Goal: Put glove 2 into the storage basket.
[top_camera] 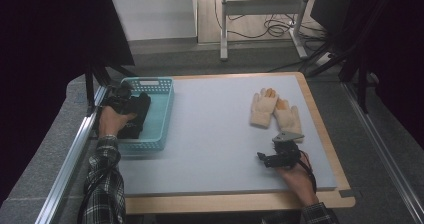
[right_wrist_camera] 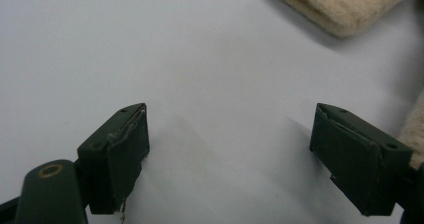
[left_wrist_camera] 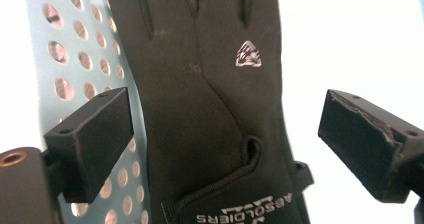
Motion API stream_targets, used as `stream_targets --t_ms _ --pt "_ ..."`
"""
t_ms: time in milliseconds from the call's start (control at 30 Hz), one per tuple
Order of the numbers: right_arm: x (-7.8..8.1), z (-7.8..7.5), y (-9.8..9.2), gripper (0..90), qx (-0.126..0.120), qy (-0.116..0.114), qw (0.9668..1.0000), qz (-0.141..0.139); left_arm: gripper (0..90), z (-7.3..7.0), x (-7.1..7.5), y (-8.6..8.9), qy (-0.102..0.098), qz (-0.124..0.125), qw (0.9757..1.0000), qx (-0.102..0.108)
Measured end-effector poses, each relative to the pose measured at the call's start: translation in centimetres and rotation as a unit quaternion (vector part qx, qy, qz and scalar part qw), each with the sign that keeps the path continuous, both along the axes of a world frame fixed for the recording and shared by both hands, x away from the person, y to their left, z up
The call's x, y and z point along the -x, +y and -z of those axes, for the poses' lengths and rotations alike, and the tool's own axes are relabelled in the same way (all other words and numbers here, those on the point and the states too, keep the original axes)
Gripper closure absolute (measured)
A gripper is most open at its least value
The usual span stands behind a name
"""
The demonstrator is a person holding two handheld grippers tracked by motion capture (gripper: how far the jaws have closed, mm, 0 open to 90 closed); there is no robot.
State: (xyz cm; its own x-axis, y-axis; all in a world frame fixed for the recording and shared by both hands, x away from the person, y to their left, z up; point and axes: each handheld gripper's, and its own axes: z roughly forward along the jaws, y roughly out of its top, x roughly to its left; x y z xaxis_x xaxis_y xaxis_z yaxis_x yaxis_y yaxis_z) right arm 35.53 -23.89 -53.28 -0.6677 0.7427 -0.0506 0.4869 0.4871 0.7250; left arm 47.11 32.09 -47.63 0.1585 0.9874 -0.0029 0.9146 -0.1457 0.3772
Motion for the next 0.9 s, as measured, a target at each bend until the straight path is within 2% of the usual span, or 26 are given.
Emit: stream_targets --t_ms 67,100,333,433,700,800,900 --pt "0.0 0.0 0.0 15.5 0.000 0.000 1.0000 0.000 6.3 -0.4 0.2 0.1 -0.012 0.004 0.9998 0.012" --pt "0.0 0.0 0.0 15.5 0.000 0.000 1.0000 0.000 5.9 -0.7 0.5 0.1 -0.022 0.006 0.9994 0.024" --pt "0.0 0.0 0.0 15.5 0.000 0.000 1.0000 0.000 1.8 -2.0 1.6 -0.8 -0.057 0.030 0.9964 0.054" --pt "0.0 0.0 0.0 15.5 0.000 0.000 1.0000 0.000 0.8 -2.6 2.2 -1.4 -0.077 0.043 0.9943 0.060" --pt "0.0 0.0 0.0 15.5 0.000 0.000 1.0000 0.000 0.3 -3.3 3.6 -3.0 -0.104 0.081 0.9895 0.058" --pt "0.0 0.0 0.0 15.5 0.000 0.000 1.0000 0.000 0.3 -3.5 4.3 -4.1 -0.116 0.097 0.9866 0.061" --pt "0.0 0.0 0.0 15.5 0.000 0.000 1.0000 0.000 0.2 -3.7 5.0 -5.4 -0.127 0.121 0.9824 0.063"
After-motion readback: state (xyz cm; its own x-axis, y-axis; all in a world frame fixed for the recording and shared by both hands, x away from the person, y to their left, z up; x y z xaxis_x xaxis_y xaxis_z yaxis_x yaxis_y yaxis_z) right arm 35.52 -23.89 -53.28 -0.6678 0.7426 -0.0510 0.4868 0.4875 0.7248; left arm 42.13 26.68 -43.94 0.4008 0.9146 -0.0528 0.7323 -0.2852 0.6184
